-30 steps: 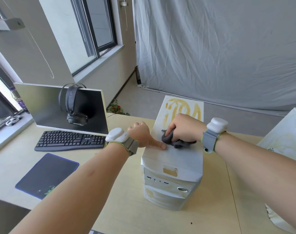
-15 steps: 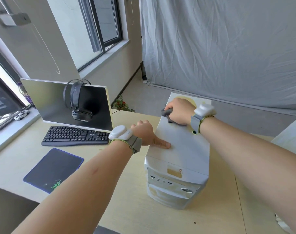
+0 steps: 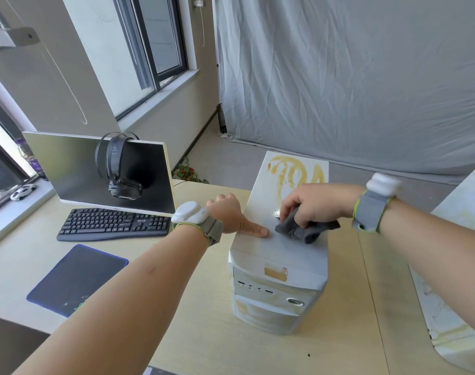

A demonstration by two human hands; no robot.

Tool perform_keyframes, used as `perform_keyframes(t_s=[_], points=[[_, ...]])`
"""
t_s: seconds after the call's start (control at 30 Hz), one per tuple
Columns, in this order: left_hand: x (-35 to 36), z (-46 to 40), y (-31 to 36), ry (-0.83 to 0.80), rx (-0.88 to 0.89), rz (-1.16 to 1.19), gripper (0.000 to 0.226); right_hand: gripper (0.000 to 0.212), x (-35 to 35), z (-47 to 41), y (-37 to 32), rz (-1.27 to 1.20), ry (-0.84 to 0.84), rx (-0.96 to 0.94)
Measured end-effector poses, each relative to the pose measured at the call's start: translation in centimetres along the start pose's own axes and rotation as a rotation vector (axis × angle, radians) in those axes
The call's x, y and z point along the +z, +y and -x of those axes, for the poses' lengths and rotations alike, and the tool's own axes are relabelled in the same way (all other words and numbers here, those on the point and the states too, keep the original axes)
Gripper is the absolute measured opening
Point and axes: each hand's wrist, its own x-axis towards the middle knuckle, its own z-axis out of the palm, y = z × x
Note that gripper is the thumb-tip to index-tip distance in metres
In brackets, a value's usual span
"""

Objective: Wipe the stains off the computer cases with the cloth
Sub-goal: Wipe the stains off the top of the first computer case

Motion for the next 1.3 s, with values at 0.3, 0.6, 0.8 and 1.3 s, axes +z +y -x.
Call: perform_keyframes(t_s=[0.3,0.6,0.8,1.3], points=[[0.1,0.2,-0.1,-0.021,-0.011,-0.036,0.136,0.035,-1.0,-3.6,0.5,0.151,0.354,0.066],[0.1,0.3,0.1,-0.012,0.002,-0.043,0.132,0.025,5.2,-2.8,-0.7,0.42,0.508,-0.059],[-0.5,0.1,0.4,-0.037,0.024,-0.06,0.135,0.01,4.6,-1.3,1.1,0.488,0.521,0.191],[-0.6,0.0,0.0,-0.006,0.193,0.019,0.142,0.005,6.0,2.4,2.9,0.257,0.546,0.152]])
